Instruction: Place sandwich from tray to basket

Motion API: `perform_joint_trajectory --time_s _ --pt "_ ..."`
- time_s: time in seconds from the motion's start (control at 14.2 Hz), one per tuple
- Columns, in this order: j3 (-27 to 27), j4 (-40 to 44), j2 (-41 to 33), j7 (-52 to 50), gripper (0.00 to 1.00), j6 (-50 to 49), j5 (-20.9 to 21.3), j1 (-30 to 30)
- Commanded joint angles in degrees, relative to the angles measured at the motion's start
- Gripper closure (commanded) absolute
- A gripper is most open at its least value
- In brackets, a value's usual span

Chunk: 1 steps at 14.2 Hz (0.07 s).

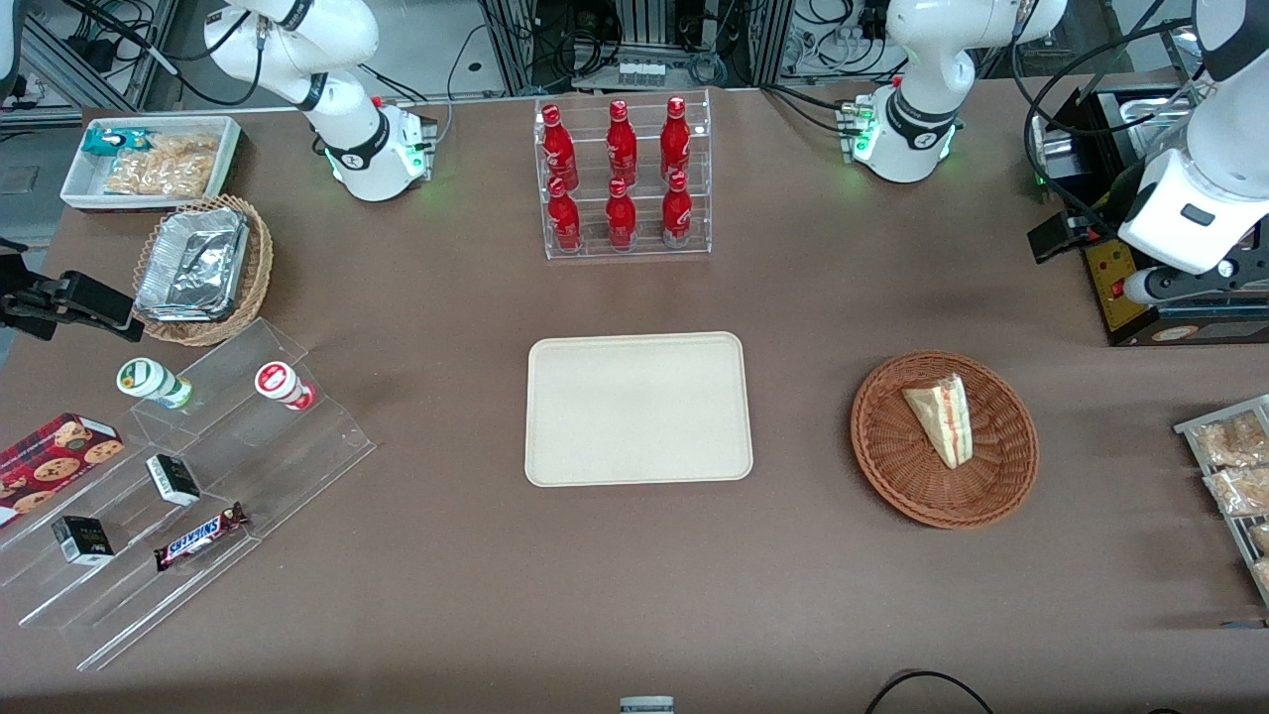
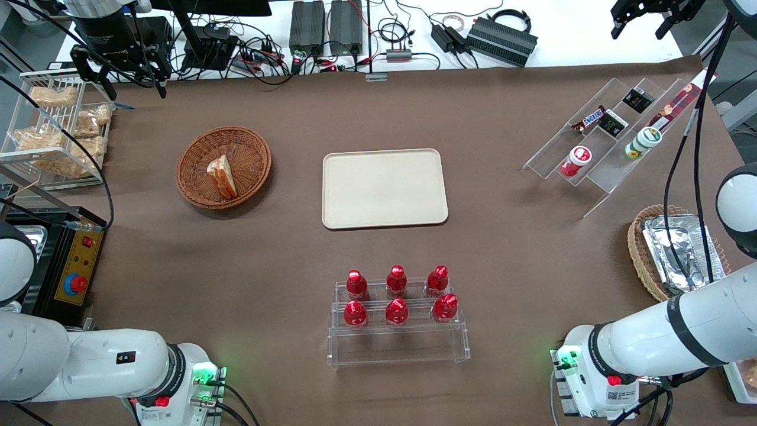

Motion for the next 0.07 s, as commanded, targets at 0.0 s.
perform_joint_trajectory --time_s 0.0 --pt "-0.22 0.19 -0.04 1.01 0.00 -0.58 -0.96 0.26"
